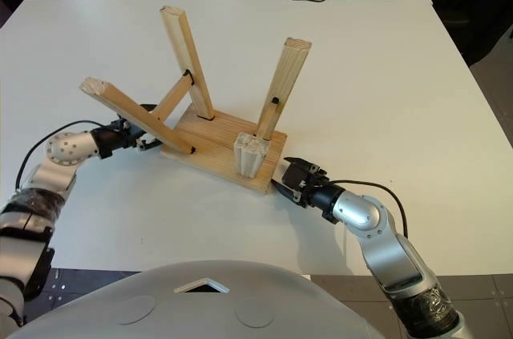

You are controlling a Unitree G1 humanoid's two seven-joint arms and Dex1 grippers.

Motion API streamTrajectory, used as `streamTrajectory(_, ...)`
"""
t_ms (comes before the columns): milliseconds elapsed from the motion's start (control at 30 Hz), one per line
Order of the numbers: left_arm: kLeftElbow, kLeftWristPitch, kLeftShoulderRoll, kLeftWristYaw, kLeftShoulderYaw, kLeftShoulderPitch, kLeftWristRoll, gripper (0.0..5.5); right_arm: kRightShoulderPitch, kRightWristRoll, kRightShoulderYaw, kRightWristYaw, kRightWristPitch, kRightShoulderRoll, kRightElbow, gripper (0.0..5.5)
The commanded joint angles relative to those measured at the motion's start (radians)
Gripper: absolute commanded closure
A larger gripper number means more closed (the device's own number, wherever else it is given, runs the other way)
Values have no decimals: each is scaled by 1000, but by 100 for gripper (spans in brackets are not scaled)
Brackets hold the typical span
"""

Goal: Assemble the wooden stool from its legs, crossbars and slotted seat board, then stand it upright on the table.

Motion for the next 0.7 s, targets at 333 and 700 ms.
streamTrajectory(333,-629,577,24,-74,72,250,-262,170,-10,276,-192,71,155,39,-153,255)
streamTrajectory(700,-808,784,73,-132,214,245,-406,170,-16,376,-317,116,146,0,-232,255)
